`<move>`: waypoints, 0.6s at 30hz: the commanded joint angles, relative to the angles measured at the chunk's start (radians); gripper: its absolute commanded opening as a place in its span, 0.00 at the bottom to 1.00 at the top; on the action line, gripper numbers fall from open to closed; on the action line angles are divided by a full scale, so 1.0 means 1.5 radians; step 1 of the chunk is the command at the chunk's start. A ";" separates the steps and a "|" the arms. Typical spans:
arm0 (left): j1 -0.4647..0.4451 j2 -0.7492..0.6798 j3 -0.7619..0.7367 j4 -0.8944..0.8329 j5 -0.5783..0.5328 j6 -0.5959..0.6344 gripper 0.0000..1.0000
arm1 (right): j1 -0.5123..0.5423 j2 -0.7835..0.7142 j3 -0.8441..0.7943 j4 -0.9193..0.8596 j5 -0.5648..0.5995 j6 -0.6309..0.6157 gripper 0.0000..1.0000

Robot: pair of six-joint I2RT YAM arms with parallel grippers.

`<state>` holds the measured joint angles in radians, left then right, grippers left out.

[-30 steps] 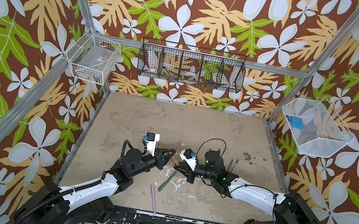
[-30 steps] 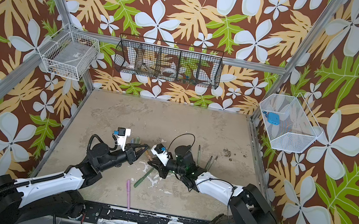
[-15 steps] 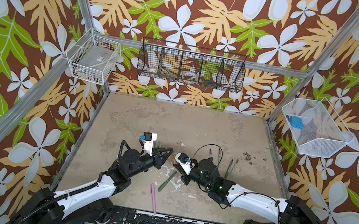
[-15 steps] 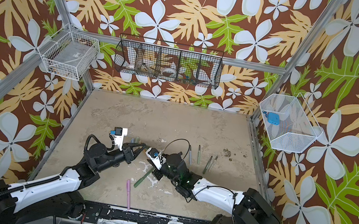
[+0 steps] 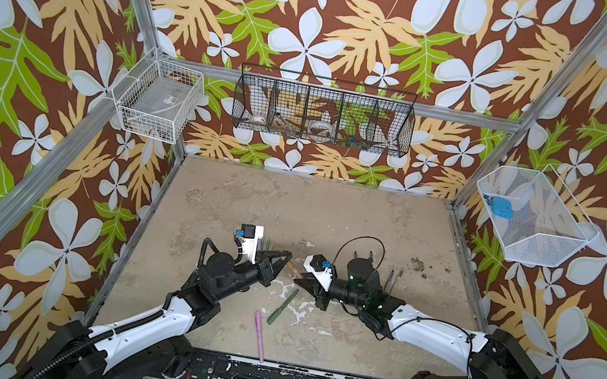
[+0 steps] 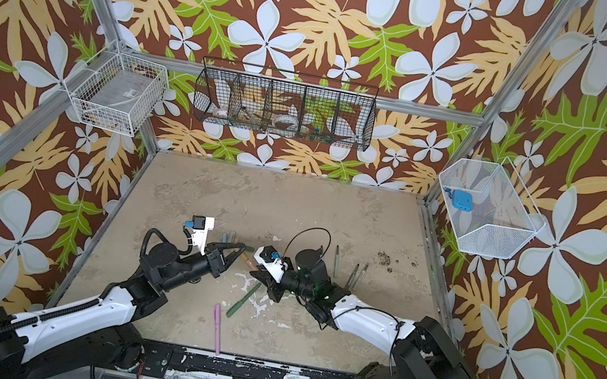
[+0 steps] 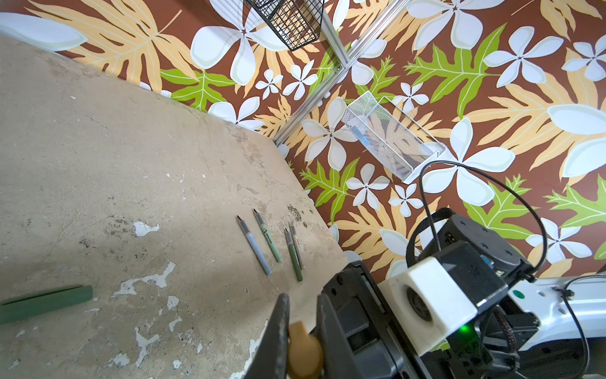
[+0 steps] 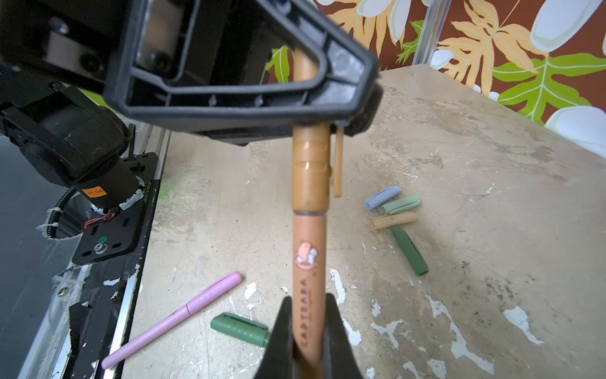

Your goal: Open the pen caps

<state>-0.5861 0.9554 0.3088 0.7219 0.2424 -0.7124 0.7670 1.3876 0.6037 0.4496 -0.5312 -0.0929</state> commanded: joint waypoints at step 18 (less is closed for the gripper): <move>0.050 -0.017 -0.003 0.050 -0.135 -0.001 0.00 | 0.106 0.006 0.001 -0.166 0.381 -0.037 0.00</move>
<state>-0.5430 0.9352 0.3000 0.6716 0.2398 -0.7383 0.9310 1.3949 0.6170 0.4316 -0.0864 -0.1543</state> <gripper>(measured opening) 0.149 0.087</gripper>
